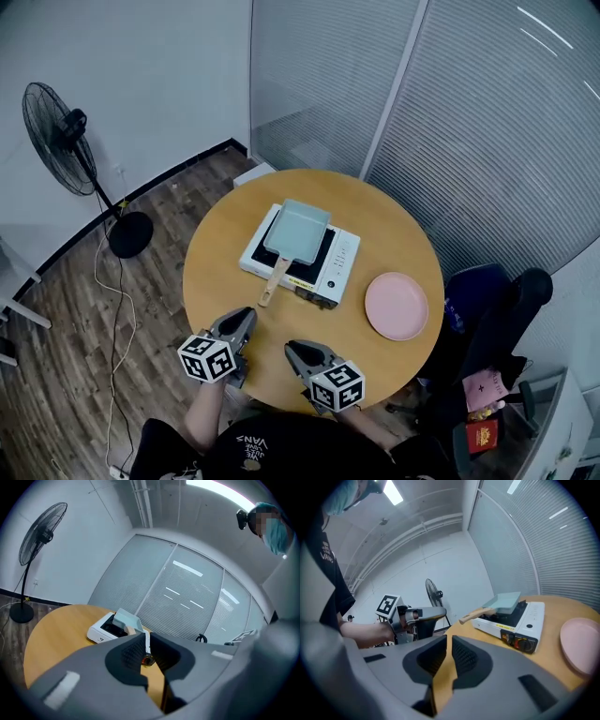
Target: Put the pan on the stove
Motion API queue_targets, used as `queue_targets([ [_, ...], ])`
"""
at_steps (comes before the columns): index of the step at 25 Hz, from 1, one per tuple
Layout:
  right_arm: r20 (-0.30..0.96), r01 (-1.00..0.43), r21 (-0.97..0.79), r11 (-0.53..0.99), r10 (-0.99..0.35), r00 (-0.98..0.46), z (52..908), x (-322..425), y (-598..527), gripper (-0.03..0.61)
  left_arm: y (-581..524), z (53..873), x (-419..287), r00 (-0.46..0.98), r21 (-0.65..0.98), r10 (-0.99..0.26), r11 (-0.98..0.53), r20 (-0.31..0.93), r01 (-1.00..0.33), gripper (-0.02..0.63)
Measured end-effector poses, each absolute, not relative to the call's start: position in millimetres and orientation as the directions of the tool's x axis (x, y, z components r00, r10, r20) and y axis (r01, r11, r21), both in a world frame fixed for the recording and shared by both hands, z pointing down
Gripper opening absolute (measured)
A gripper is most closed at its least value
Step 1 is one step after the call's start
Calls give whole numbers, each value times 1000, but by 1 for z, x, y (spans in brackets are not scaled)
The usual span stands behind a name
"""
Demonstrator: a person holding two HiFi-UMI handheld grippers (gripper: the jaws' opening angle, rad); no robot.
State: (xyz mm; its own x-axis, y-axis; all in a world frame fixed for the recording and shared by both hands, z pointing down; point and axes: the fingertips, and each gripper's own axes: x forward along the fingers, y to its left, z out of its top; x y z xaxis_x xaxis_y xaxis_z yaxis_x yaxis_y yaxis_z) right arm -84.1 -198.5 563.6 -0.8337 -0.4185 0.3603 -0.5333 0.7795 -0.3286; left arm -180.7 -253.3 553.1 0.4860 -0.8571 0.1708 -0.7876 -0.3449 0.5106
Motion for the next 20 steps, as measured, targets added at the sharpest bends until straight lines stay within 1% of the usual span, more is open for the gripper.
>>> queue_targets([
  [4, 356, -508, -337, 792, -393, -848, 565, -72, -189, 34, -234, 553, -167, 452, 495, -875, -320, 174, -808, 11],
  [12, 368, -455, -341, 822, -329, -870, 574, -49, -163, 18, -200, 561, -137, 403, 475, -890, -266, 213, -839, 11],
  [20, 397, -439, -327, 837, -300, -867, 588, -21, -145, 12, -172, 573, -100, 398, 452, -883, -258, 248, -854, 11],
])
